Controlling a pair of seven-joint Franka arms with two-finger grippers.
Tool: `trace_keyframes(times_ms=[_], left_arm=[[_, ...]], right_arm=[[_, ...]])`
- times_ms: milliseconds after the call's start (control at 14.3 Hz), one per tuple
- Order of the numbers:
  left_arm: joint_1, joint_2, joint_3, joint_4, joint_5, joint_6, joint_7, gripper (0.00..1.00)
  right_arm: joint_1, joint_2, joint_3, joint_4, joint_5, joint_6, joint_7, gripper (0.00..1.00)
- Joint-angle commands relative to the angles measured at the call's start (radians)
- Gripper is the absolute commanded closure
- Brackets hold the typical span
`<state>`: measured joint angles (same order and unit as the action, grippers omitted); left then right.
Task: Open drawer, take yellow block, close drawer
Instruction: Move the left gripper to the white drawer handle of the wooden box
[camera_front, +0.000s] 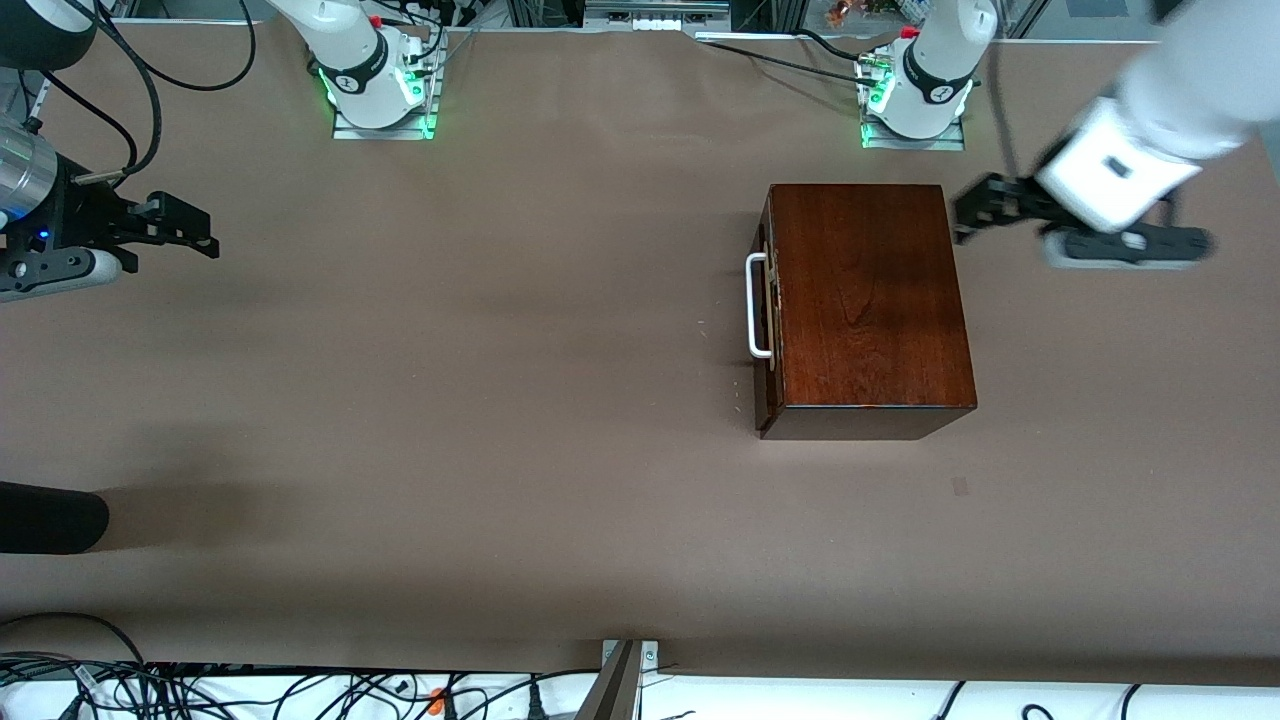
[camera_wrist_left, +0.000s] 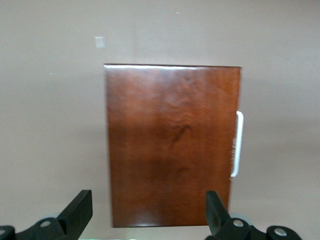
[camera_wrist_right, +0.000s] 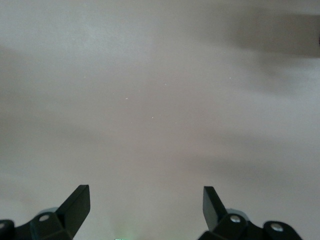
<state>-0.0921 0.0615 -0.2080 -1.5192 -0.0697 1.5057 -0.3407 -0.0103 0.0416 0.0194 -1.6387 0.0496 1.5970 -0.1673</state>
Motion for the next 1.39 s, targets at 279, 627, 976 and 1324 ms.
trace_keyframes(times_ms=[279,627,976,1324], left_arm=[[-0.133,0.125,-0.287,0.052,0.152,0.024,-0.436,0.00],[-0.310,0.291,-0.286,0.094,0.312,0.030,-0.598,0.00],[-0.313,0.368,-0.281,0.044,0.384,0.133,-0.618,0.00],[-0.307,0.408,-0.280,-0.028,0.435,0.221,-0.612,0.00]], right_arm=[[-0.008,-0.009,0.004,-0.003,0.006,-0.012,-0.001,0.00],[-0.008,-0.009,0.004,-0.003,0.006,-0.011,-0.001,0.00],[-0.008,-0.009,0.004,-0.003,0.006,-0.017,-0.001,0.00],[-0.008,-0.009,0.004,-0.003,0.006,-0.017,-0.001,0.00]])
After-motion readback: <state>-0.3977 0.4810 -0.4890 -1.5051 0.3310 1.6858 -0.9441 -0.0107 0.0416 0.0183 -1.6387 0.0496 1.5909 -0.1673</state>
